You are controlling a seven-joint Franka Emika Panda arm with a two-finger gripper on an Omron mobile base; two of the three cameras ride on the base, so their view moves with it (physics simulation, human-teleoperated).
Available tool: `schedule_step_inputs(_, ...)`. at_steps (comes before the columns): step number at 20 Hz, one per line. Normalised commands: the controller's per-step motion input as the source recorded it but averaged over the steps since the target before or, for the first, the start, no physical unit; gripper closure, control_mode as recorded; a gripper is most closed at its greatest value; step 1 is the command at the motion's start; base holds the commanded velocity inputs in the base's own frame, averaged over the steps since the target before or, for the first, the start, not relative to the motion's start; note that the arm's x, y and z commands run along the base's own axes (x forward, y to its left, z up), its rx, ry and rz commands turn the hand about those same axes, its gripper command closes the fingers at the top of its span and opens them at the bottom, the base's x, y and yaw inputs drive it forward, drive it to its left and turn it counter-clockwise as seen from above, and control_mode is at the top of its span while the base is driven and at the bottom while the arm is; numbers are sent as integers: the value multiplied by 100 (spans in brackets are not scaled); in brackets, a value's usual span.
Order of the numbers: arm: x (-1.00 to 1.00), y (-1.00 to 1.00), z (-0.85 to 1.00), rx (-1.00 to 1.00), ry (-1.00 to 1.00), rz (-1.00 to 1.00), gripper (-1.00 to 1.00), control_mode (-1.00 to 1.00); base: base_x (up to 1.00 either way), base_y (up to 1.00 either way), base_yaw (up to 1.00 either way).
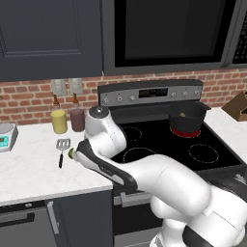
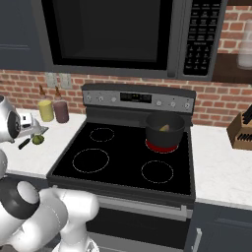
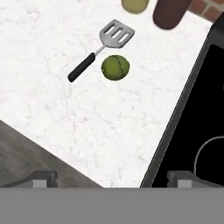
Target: Put the cucumber and lime in the pot. Retrieve the spatula and lightly stir the vegetables in the pot.
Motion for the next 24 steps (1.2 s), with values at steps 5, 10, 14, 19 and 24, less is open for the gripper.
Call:
schedule_step_inputs(5, 42, 17, -45, -4, 0, -13, -100, -100, 0, 0, 0)
schedule_step_inputs(10, 50, 22, -36, -1, 0, -14, -100, -100, 0, 0, 0)
schedule_step_inputs(14, 56, 23, -24, 0, 2, -14, -100, -100, 0, 0, 0)
schedule_step_inputs(19, 59, 21, -10, 0, 7, -13, -100, -100, 0, 0, 0)
schedule_step_inputs(24, 48, 14, -21, 0, 12, -12, -100, -100, 0, 0, 0)
